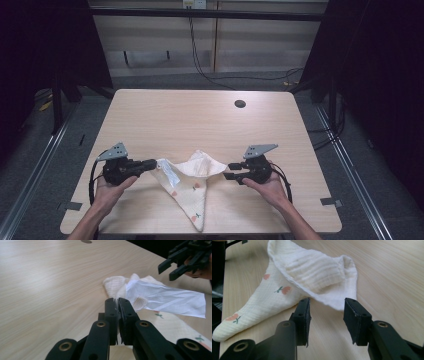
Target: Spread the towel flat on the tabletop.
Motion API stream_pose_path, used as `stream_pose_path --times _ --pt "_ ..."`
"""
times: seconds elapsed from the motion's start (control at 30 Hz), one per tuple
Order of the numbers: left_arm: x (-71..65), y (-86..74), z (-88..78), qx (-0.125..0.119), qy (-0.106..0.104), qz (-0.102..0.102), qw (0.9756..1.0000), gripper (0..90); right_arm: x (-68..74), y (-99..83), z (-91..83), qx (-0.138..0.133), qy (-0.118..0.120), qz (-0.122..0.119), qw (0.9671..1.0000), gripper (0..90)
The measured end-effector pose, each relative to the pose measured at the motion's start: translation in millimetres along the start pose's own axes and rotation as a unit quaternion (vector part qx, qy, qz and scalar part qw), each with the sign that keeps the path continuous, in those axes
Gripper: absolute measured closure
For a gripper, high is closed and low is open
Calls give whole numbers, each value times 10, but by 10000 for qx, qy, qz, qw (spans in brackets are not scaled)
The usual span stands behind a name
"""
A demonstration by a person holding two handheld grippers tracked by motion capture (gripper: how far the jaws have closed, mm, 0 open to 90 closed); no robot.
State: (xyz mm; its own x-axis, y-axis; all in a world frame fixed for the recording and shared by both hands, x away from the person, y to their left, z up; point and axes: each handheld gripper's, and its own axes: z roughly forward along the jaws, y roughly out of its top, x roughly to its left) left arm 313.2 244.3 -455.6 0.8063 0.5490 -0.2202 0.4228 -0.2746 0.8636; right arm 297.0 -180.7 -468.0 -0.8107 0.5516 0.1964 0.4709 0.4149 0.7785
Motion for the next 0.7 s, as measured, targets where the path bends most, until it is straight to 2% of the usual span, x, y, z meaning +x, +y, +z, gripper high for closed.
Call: stream_pose_path --times 0.1,0.23,0.33,0.5,0.6,0.7 --pt "55 -13 -3 -11 32 -99 9999 864 -18 60 70 42 51 -145 9999 559" --pt "106 -30 4 42 79 -131 9999 864 -71 72 146 -38 177 -133 9997 534" --pt "150 -52 8 81 126 -174 9997 864 -94 42 223 52 252 -215 9994 516" --pt "193 -79 17 96 142 -258 9995 864 -97 72 307 139 187 -429 9988 493" --pt "201 -95 32 137 120 -267 9995 863 -136 96 377 82 188 -427 9989 497" --pt "211 -105 29 125 98 -295 9994 862 -152 59 476 234 187 -509 9983 526"
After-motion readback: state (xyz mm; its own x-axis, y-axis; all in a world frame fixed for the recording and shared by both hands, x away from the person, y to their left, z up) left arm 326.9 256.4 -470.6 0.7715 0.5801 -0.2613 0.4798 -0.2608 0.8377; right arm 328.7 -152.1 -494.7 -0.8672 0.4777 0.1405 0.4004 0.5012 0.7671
